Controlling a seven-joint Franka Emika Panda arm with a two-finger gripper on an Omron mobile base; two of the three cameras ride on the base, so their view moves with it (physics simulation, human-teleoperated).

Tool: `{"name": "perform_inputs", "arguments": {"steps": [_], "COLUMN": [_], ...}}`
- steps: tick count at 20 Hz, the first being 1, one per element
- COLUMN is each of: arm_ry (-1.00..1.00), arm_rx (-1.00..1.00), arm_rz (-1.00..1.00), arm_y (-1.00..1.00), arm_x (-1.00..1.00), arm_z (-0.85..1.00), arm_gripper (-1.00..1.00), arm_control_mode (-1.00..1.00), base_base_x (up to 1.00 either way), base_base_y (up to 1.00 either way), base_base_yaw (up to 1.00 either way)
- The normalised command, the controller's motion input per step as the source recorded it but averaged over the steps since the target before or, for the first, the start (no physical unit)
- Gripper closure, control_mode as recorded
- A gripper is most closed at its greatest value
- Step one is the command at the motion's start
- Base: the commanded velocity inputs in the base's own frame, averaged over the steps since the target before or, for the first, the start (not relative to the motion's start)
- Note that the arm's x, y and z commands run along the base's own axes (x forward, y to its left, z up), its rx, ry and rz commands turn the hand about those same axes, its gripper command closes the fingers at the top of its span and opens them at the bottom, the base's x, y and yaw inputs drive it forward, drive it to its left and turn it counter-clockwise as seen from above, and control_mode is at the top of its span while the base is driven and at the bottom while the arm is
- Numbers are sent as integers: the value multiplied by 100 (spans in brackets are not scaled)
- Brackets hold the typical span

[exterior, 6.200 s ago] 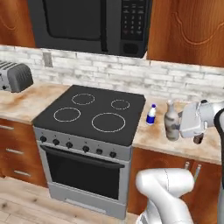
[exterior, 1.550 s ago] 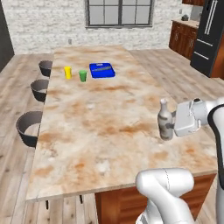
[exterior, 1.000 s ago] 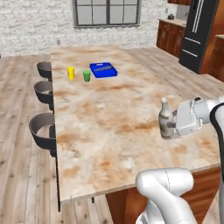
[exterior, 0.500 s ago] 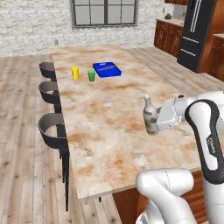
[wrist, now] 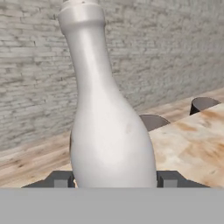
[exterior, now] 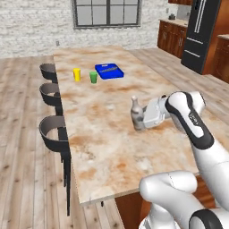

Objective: Place the drinks on the dining counter in a tight cluster.

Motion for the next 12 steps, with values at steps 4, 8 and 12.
{"name": "perform_inputs", "arguments": {"steps": [4,8,12], "arm_ry": [0,0,0], "arm_rx": [-6,0,17], "arm_rz": [1,0,0], "arm_y": [16,12,1], "arm_x": [49,19,0], "arm_z": [-1,-31,-88], "arm_gripper": [100,100,100], "arm_control_mode": [-100,-100,-100], "base_base_x": [0,0,0], "base_base_y": [0,0,0], "base_base_yaw": [0,0,0]}}
